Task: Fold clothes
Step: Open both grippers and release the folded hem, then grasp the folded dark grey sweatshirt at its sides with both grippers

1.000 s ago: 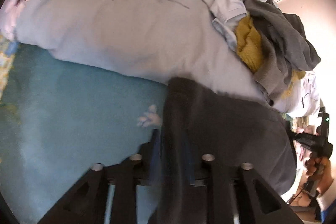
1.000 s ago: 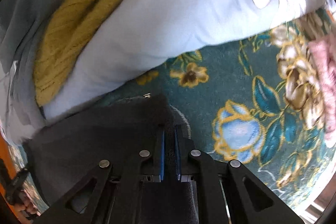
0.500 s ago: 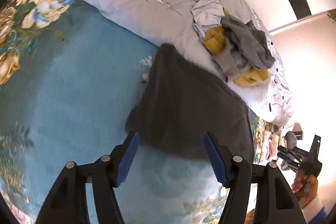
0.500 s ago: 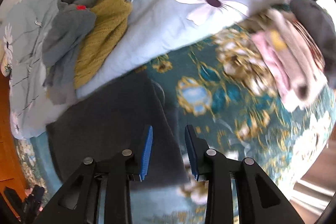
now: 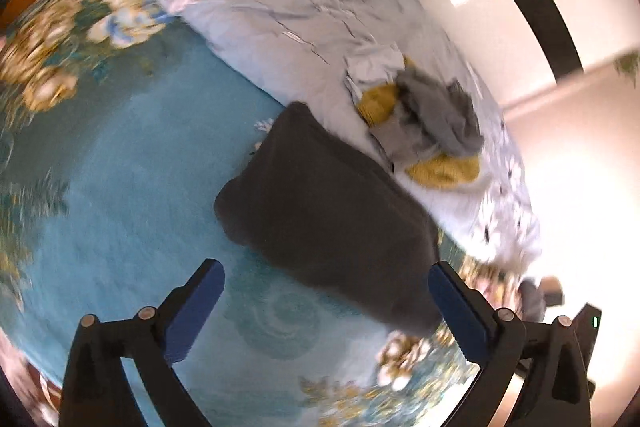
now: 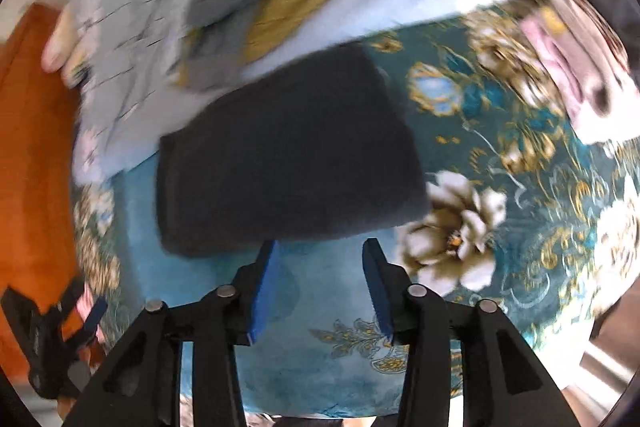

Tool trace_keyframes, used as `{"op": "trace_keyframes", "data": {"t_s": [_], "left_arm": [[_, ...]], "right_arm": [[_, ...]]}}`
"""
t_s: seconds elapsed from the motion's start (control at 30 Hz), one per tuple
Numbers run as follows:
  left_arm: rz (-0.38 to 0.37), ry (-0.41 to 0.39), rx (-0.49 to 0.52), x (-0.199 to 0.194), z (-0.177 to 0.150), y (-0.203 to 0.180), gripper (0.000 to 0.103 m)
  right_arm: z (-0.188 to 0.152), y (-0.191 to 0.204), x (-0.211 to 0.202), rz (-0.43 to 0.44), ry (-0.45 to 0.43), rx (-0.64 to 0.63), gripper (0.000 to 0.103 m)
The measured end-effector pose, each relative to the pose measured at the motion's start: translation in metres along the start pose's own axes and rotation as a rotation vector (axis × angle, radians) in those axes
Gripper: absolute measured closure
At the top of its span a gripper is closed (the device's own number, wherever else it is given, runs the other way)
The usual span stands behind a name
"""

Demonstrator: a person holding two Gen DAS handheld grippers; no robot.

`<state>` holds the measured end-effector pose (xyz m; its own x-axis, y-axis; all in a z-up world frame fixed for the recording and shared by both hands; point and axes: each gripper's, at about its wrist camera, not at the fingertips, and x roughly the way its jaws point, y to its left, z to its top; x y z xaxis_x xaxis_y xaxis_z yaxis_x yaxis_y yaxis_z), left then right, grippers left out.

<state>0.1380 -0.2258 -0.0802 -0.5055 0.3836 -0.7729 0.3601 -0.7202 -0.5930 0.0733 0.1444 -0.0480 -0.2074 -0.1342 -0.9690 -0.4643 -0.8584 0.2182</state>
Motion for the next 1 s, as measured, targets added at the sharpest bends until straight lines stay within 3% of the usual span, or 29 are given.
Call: {"op": "trace_keyframes", "data": {"t_s": [0.17, 0.3, 0.4, 0.53, 0.63, 0.8, 0.83, 0.9, 1.0], "left_arm": [[0.083, -0.173, 0.041, -0.033, -0.028, -0.021, 0.0], [0.252, -0.243, 0.227, -0.049, -0.047, -0.048, 0.0], [0.212, -0.207, 0.276, -0.054, -0.056, -0.053, 0.0], [0.08, -0.116, 0.126, -0.049, -0.058, -0.03, 0.0], [0.048, -0.059, 0.034, -0.032, -0.057, -0.01, 0.0], [-0.045, 0.119, -0.198, 0.03, -0.052, 0.033, 0.0], [-0.061, 0.158, -0.255, 0.045, -0.051, 0.043, 0.0], [-0.03, 0.243, -0.336, 0.077, -0.049, 0.059, 0.0], [-0.008, 0.276, -0.391, 0.107, -0.044, 0.075, 0.0]], "right_arm": [[-0.01, -0.009, -0.036, 0.06, -0.078, -0.09, 0.034], [-0.014, -0.034, -0.06, 0.081, -0.169, -0.092, 0.022], [-0.017, -0.045, -0.068, 0.077, -0.211, -0.133, 0.01], [-0.026, -0.052, -0.069, 0.092, -0.206, -0.163, 0.007], [-0.03, -0.066, -0.063, 0.124, -0.189, -0.102, 0.0], [-0.031, -0.092, -0.036, 0.171, -0.093, 0.059, 0.0], [-0.032, -0.099, -0.029, 0.193, -0.081, 0.144, 0.0], [-0.035, -0.112, -0.009, 0.222, -0.034, 0.249, 0.0], [-0.039, -0.125, 0.015, 0.241, -0.003, 0.384, 0.0]]}}
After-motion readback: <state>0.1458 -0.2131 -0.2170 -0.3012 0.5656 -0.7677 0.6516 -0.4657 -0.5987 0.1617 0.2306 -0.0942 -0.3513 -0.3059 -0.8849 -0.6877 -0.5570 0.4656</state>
